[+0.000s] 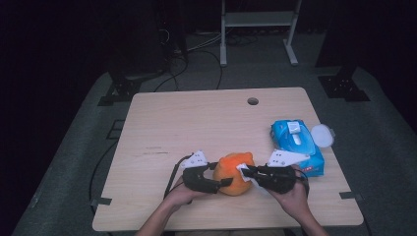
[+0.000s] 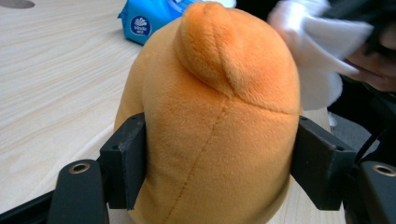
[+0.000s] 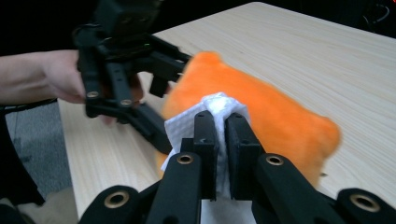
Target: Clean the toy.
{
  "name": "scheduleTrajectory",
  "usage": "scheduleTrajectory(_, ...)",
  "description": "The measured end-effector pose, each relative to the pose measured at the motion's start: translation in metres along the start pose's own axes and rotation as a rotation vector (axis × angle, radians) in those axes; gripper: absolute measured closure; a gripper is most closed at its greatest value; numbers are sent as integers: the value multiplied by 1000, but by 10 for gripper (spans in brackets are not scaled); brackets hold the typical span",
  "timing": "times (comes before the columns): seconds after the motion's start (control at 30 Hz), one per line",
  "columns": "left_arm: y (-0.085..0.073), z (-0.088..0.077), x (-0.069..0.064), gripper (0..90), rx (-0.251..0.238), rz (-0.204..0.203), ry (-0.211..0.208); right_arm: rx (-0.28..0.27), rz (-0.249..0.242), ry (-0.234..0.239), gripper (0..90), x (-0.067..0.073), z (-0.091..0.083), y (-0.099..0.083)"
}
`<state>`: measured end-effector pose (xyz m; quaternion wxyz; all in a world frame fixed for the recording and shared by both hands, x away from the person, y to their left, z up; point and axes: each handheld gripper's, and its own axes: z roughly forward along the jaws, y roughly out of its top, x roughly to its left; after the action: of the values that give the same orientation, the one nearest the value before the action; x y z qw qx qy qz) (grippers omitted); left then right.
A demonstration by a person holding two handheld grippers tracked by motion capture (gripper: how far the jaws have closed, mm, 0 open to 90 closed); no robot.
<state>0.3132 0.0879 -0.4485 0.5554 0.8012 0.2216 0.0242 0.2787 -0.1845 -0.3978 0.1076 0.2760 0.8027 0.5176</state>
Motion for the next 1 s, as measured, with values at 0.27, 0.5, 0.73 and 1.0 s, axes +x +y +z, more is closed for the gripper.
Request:
scheduleTrajectory(0.27, 0, 5, -17, 291, 30, 148, -11, -12, 111, -65, 828, -34, -11, -9)
scheduleTrajectory(0.5, 1, 8, -25, 285, 47, 221, -8, -15, 178, -49, 830, -46, -13, -12)
scheduleTrajectory(0.73, 0, 12, -35, 275, 68, 285, -3, -4, 87, 51, 832, -11, -4, 5)
scheduleTrajectory(1.0, 0, 13, -38, 264, 65, 303, -21, 19, 33, 83, 832, 0, -1, 11)
